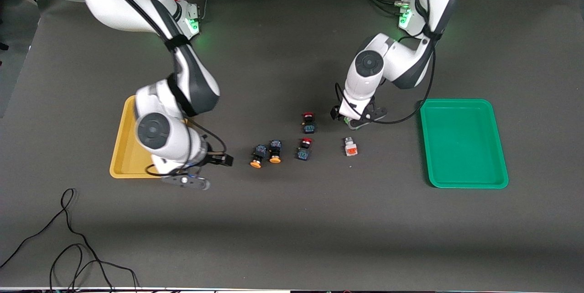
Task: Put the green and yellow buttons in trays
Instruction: 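Reach the right gripper to a yellow button while the left gripper reaches a green button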
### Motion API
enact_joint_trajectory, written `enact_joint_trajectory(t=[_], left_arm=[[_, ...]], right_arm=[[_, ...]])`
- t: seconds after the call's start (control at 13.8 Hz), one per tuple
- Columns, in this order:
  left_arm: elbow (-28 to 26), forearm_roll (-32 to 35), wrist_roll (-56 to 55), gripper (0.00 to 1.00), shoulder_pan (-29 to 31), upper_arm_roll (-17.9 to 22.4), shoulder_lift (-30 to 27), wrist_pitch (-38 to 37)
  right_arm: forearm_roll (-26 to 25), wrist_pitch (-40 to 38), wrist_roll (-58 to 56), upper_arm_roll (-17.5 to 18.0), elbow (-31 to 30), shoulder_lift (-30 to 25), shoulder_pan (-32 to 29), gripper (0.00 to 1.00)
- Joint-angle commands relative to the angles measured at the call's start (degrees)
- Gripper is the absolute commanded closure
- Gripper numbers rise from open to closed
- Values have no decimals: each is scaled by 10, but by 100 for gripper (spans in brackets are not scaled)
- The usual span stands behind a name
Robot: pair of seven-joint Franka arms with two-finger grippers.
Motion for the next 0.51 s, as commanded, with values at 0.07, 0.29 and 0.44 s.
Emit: enact_joint_trajectory(t=[0.07, 0.29, 0.44], left_arm=[[4, 11, -11, 0, -5, 11, 28, 33], [7, 19, -11, 19, -3, 11, 41, 40], [7, 19, -11, 51, -1, 11, 38, 39]], right_arm=[[13, 46, 18, -6, 14, 45, 20, 0], [13, 87, 55, -6, 14, 81, 44, 0], [13, 118, 77, -6, 15, 108, 62, 0]])
